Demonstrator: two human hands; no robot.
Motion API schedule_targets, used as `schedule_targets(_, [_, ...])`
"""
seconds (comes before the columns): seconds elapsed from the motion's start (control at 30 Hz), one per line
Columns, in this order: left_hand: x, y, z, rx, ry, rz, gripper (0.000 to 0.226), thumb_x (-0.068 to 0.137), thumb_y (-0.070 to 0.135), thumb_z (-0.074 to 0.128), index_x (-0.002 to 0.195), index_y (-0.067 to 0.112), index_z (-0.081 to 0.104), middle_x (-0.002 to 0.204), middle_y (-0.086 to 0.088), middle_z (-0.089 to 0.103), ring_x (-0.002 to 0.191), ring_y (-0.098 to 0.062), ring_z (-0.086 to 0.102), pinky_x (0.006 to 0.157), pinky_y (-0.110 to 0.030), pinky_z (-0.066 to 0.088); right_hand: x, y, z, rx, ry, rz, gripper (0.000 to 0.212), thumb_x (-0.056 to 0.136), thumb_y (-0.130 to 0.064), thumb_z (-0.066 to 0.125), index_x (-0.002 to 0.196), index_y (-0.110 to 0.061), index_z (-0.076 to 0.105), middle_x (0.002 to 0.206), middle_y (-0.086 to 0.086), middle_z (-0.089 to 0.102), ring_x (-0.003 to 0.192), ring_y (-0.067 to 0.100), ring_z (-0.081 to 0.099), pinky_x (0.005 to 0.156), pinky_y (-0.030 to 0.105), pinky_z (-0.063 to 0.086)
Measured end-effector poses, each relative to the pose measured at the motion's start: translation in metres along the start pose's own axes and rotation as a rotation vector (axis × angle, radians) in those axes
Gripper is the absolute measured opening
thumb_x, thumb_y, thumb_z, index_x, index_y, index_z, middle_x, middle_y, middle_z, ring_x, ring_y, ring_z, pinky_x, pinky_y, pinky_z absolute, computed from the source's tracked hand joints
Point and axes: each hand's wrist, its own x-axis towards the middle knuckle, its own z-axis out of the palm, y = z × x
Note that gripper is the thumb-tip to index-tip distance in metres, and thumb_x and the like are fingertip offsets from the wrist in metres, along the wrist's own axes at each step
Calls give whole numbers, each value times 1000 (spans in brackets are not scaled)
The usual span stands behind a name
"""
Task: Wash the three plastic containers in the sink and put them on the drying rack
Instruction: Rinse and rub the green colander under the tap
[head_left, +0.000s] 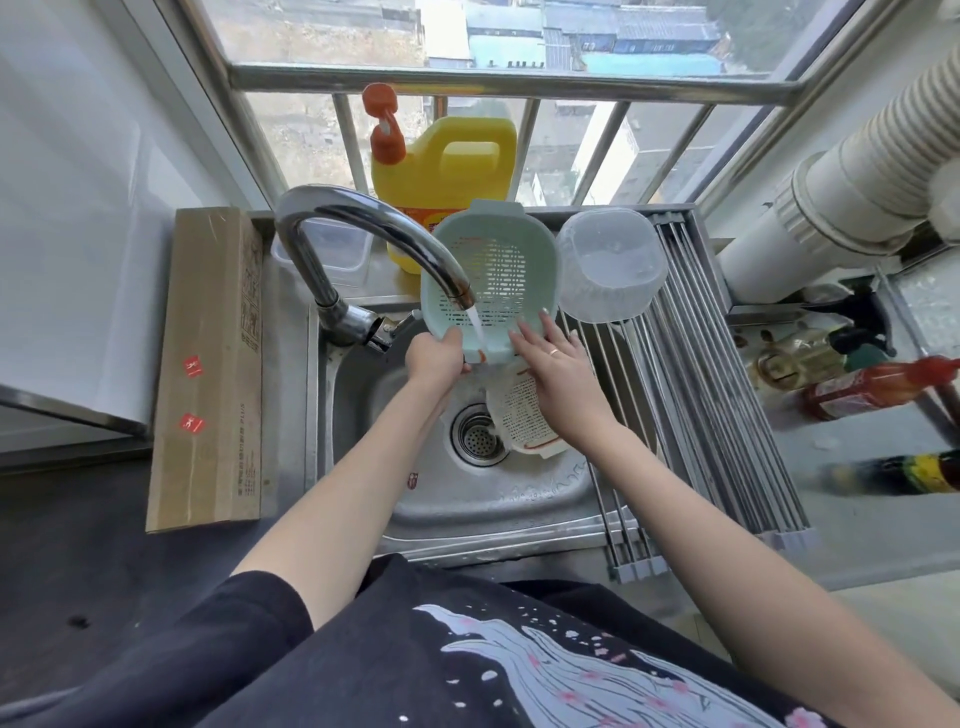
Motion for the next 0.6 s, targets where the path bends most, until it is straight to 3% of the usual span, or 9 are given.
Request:
schedule_targets(0.07, [-3, 2, 0, 21, 0, 33, 33, 94, 20, 45, 106, -6, 63, 79, -17, 63, 66, -29, 61, 49, -28, 45, -1, -3, -1, -41, 20, 20, 66, 82, 17, 44, 141, -14, 45, 150, 2, 39, 147, 22, 15, 116, 50, 8])
schedule_targets(0.17, [-6, 1, 2, 27, 8, 58, 33, 94, 20, 46, 103, -6, 63, 81, -14, 65, 79, -29, 62, 65, -31, 46, -4, -13, -4, -143, 21, 55, 71, 82, 12, 45, 145, -19, 37, 154, -1, 32, 148, 19, 9, 114, 55, -3])
schedule_targets(0.27, [-7, 0, 6, 38, 24, 59, 37, 94, 24, 47, 104, -7, 64, 100, -22, 69, 95, -34, 65, 78, -35, 50, -6, -30, -4, -264, -42, 109, 74, 86, 2, 44, 152, -23, 19, 159, -4, 16, 148, 15, -3, 107, 63, -16])
schedule_targets(0.5, [-21, -1, 7, 0, 72, 39, 30, 92, 20, 53, 105, -4, 65, 104, -18, 68, 98, -28, 64, 75, -28, 45, -18, -59, 10, -327, -99, 1, 84, 83, -3, 43, 153, -22, 1, 160, -8, 1, 148, 14, -3, 101, 71, -17])
schedule_targets(0.6, [-15, -10, -3, 60, 81, 56, 30, 91, 24, 53, 96, -2, 67, 96, -18, 69, 90, -31, 64, 70, -29, 43, -19, -33, -1, -408, -95, 57, 62, 99, -25, 29, 152, -30, -1, 159, -14, 4, 146, 8, -3, 102, 71, -16])
